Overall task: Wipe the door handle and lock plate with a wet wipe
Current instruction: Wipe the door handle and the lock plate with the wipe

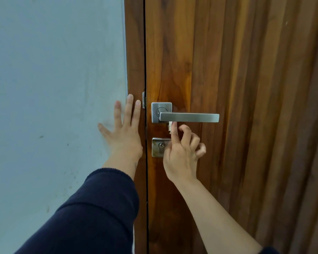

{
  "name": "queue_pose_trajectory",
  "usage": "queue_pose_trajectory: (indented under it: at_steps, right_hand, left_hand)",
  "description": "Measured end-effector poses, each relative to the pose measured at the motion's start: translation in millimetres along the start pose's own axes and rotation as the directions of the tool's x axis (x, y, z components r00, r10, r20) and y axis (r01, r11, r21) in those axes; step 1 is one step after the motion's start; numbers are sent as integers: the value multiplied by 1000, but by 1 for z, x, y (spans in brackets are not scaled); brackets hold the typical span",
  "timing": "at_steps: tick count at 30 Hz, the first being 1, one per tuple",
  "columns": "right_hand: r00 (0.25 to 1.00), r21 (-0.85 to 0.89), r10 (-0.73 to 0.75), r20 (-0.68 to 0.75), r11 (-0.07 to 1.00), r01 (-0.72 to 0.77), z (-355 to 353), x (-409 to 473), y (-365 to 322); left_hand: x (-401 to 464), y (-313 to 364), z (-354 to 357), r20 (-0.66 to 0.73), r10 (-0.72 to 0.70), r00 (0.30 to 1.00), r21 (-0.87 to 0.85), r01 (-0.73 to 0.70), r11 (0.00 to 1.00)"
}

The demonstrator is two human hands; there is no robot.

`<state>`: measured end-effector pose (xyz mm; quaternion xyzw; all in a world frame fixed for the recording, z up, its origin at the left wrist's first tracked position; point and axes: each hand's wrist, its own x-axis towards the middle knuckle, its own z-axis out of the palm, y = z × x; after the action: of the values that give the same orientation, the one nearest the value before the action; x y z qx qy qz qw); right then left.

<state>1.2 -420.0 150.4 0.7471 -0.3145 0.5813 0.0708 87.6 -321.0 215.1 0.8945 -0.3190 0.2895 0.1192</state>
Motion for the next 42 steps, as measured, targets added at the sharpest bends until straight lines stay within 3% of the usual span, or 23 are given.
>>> queue_pose_trajectory:
  at_steps: [3, 14, 19, 22, 34, 42]
  right_hand:
    - [999, -29, -10, -38, 1000, 9, -2, 7, 6]
    - [967, 241, 49, -248, 971, 12, 1, 22, 11]
    - [911, 331, 288, -296, 925, -185, 1, 18, 22]
    - [887, 364, 344, -308, 904, -224, 2, 22, 23]
    - [960, 185, 8, -280, 982, 46, 1, 19, 29]
    - [937, 284, 198, -287, 952, -114, -1, 36, 21]
  left_hand:
    - [0, 0, -1, 1, -4, 1000, 3, 4, 1000]
    - [0, 2, -5, 38, -11, 999, 12, 10, 1000]
    - [-1, 1, -7, 63, -5, 998, 13, 4, 1000]
    - [-1, 2, -7, 66, -6, 998, 19, 5, 1000]
    - [-1, 1, -3, 23, -4, 1000, 28, 3, 1000]
    - [-1, 1, -4, 35, -10, 999, 26, 9, 1000]
